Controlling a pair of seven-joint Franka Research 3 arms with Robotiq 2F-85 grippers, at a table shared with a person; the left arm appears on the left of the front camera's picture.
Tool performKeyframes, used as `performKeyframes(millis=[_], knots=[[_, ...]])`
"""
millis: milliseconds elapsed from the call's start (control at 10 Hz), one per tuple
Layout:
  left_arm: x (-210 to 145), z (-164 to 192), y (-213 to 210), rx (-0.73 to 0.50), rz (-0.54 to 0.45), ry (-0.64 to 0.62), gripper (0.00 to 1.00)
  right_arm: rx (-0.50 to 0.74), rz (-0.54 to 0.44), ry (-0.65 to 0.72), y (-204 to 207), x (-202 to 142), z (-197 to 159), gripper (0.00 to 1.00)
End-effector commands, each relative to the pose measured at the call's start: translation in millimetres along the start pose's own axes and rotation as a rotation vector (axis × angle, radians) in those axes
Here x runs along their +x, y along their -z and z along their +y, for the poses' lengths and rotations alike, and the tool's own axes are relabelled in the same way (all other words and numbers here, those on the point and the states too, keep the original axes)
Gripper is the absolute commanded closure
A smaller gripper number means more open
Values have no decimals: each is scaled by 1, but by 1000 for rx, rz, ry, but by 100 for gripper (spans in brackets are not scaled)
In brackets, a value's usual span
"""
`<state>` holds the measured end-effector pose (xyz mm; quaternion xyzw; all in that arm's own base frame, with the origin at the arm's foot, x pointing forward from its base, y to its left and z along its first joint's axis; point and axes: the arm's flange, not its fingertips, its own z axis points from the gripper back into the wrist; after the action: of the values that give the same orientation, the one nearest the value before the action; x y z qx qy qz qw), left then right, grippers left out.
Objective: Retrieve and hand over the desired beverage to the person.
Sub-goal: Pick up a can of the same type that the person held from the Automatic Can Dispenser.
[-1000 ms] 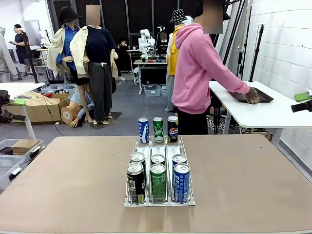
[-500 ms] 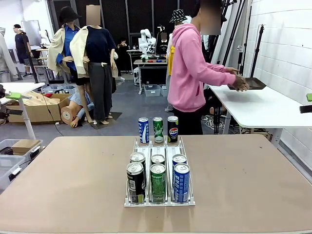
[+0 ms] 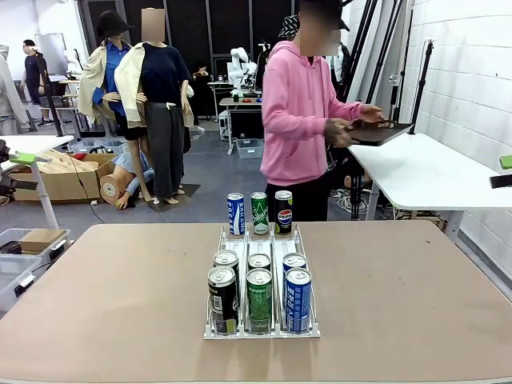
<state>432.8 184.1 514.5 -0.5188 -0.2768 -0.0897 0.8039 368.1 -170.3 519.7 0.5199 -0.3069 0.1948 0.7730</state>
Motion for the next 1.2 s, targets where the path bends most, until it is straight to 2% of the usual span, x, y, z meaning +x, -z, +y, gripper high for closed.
performKeyframes(millis=[0,1100], knots=[[0,-3,-2,-3,-5,-1,0,9,-1,-12,-1,0,-1,0],[0,-3,-2,-3,-5,-1,0,9,-1,-12,-1,0,-1,0]])
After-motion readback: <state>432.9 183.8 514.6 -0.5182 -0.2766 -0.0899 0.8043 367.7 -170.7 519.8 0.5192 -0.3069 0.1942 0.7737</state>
